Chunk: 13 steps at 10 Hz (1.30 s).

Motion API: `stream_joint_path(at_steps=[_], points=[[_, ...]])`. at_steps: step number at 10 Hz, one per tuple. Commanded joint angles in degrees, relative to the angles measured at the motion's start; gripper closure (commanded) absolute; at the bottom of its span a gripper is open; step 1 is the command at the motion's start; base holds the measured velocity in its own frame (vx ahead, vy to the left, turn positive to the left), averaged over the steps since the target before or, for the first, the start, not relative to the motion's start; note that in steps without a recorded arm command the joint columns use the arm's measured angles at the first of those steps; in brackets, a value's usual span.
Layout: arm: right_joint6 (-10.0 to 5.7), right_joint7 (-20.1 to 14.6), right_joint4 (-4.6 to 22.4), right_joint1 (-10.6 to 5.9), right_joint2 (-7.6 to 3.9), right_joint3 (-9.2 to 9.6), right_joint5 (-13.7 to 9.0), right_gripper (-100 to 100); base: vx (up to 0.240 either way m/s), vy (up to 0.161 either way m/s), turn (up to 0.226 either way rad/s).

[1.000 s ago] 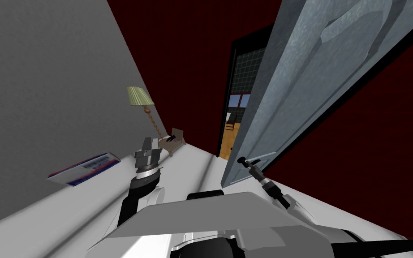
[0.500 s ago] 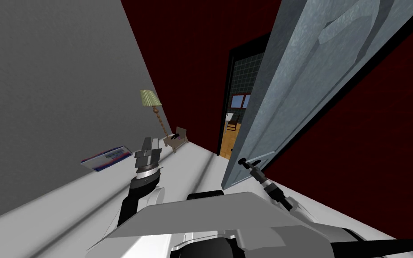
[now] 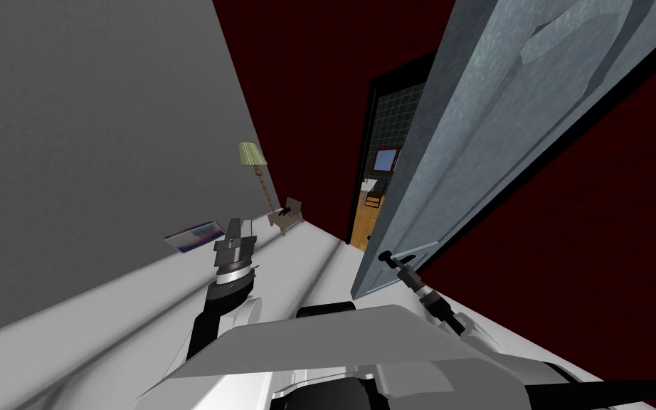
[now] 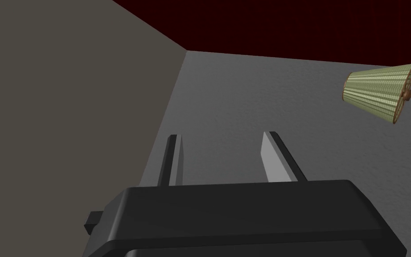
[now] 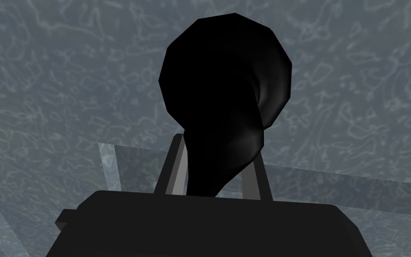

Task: Pull the door open

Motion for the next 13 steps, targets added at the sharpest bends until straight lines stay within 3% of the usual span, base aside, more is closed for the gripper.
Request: stream_joint_path(at_steps=[1,8,9,13], points=[[-0.50,0.2,0.5,-0.04,-0.27,-0.31,0.2,100,-0.230,-0.084,0.150],[-1.55,0.1,1.5,-0.24,-0.67,-1.08,0.8,100,-0.185,-0.092,0.149],[-0.89,-0.2,0.4,0.17,-0.17,-0.77,0.9,100,-0.068,-0.030,0.029],[-1.61,-0.1,1.3,0.06,-0.33,-1.17,1.3,100,-0.157,-0.076,0.148]])
